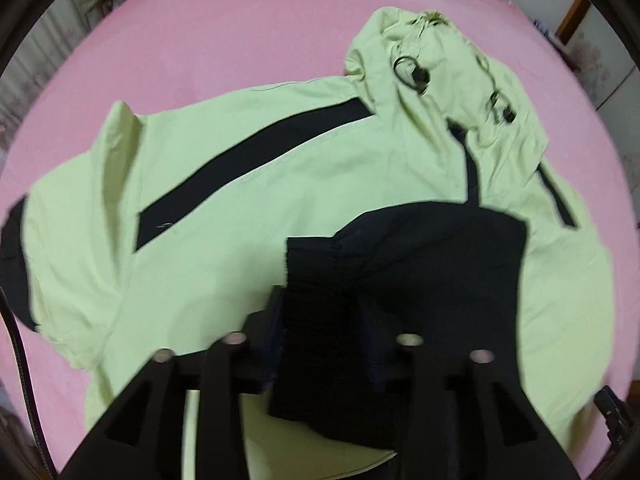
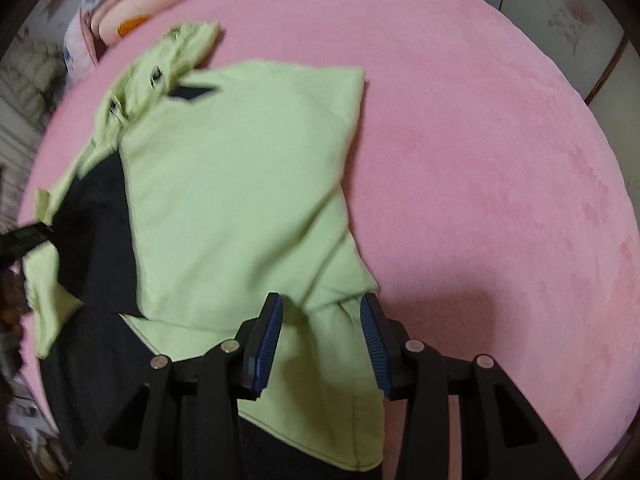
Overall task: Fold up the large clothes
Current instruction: 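Lay the cuff flat on the jacket body and open the left gripper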
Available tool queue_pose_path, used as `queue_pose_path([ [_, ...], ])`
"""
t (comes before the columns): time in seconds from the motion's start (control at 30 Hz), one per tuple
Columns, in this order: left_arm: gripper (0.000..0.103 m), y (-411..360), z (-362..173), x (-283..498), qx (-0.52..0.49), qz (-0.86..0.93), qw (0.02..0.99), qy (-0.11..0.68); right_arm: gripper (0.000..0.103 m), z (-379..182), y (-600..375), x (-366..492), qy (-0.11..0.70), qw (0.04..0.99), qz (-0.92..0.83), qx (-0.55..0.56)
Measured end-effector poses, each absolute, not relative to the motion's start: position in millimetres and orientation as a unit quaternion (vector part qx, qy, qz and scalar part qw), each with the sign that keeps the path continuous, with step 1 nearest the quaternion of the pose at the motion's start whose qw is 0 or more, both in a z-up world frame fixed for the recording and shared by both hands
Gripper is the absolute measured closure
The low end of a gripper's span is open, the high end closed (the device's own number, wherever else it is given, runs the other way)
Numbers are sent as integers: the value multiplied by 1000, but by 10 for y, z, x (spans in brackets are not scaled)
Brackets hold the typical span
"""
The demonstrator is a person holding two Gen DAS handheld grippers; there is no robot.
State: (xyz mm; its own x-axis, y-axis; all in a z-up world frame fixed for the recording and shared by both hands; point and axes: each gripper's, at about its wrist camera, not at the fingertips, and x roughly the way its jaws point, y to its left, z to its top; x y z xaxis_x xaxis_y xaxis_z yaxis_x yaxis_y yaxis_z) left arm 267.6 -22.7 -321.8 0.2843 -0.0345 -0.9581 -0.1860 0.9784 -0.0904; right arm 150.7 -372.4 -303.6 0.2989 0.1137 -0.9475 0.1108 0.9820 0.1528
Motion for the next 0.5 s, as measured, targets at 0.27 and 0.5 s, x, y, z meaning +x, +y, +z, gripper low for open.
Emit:
queue_pose_path([
  [0.27,76,-261,-3411,2891,-73,34,793,604,62,-2961,-3869,2189,569,815,1,111],
  [0.5,82,-256,-3038,2993,-78,16,836,544,62,-3142,-4032,2723,573,806,-20,151],
])
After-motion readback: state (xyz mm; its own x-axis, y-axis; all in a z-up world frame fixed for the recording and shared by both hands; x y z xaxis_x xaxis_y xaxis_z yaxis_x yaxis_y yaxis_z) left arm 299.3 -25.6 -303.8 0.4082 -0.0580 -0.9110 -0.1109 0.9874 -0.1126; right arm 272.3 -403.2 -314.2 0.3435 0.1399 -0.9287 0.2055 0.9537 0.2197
